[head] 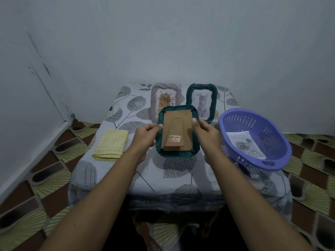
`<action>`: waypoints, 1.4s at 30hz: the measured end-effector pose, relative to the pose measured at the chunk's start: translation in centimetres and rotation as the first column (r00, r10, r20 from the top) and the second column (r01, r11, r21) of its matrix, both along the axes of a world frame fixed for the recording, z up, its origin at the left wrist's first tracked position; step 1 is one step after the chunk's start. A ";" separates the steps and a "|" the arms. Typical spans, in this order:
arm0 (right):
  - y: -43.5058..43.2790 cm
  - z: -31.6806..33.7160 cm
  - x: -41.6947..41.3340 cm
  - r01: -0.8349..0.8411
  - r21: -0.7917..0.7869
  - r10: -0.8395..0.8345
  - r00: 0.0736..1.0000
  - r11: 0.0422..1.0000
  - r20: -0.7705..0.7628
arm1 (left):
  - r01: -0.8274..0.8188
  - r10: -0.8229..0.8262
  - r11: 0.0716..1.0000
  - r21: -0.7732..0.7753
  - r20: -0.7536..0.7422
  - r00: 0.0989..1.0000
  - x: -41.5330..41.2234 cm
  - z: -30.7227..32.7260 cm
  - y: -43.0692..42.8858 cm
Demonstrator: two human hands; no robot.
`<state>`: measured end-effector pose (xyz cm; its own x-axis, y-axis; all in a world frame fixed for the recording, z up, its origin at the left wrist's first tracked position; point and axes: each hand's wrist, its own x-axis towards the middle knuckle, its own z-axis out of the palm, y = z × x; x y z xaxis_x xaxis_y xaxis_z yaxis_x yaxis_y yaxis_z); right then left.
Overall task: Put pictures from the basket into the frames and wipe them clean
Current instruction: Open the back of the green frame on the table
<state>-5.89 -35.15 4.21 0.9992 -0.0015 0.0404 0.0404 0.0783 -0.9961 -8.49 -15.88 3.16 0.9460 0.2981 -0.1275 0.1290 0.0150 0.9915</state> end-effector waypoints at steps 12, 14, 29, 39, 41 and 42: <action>0.1 -1.7 0.3 -0.067 -0.240 0.073 0.997 0.968 0.016 | -0.084 0.060 0.943 0.321 0.083 0.995 -0.7 -0.7 -1.0; 0.1 -2.8 0.7 -0.041 -0.304 0.049 0.999 0.952 0.018 | -0.106 0.083 0.922 0.372 0.078 0.993 -0.8 -1.2 -1.3; -0.6 -7.7 -0.1 -0.058 -0.743 0.044 0.998 0.667 -0.039 | -0.050 0.091 0.768 0.638 -0.031 0.995 -1.1 -7.0 -2.3; -0.9 -8.7 0.4 -0.046 -0.906 0.074 0.997 0.421 -0.016 | 0.016 0.066 0.802 0.598 -0.115 0.991 0.1 -7.6 -1.7; -0.9 -8.9 0.7 -0.027 -0.914 0.076 0.997 0.405 0.004 | 0.024 0.065 0.813 0.582 -0.132 0.989 0.2 -7.7 -1.6; -0.9 -9.0 0.9 -0.020 -0.921 0.074 0.997 0.388 0.010 | 0.027 0.065 0.817 0.576 -0.138 0.988 0.3 -7.8 -1.6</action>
